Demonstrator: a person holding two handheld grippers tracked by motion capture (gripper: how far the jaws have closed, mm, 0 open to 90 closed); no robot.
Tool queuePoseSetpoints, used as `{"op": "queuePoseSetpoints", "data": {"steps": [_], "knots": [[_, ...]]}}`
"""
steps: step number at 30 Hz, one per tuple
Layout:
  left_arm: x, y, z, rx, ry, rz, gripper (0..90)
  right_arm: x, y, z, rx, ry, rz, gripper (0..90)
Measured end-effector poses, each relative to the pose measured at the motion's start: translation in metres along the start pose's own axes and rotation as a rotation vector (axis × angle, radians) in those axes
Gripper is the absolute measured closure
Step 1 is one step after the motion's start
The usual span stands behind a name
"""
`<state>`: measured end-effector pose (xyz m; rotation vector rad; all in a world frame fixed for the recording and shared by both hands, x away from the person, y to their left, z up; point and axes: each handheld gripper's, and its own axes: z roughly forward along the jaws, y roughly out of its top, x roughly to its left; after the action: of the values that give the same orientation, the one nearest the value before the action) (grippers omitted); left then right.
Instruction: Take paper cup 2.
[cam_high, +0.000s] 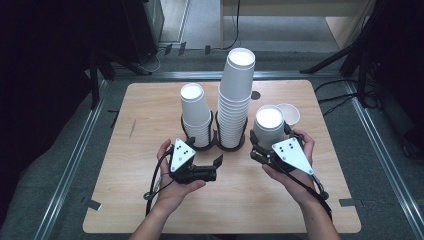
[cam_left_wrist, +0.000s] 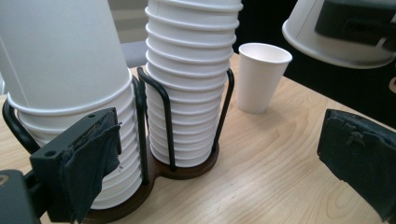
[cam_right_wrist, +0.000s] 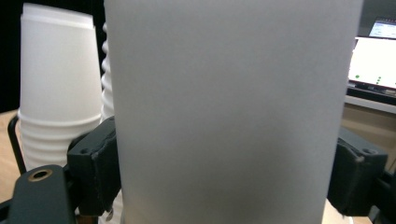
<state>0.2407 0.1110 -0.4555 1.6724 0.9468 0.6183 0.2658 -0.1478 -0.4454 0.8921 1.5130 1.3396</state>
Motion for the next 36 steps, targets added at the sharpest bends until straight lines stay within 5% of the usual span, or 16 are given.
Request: {"op": "queuePoseSetpoints", "data": {"steps": [19, 30, 36], "knots": [[-0.004, 0.001, -0.004, 0.017, -0.117, -0.024, 0.0, 0.024, -0.027, -0.004, 0.044, 0.011, -0.164, 14.1], [-0.013, 0.002, -0.004, 0.030, -0.157, -0.004, 0.0, 0.035, -0.042, -0.003, 0.051, 0.012, -0.301, 14.0], [-0.014, 0.003, -0.005, 0.018, -0.166, -0.005, 0.0, 0.043, -0.046, -0.004, 0.045, 0.032, -0.338, 14.1]]}}
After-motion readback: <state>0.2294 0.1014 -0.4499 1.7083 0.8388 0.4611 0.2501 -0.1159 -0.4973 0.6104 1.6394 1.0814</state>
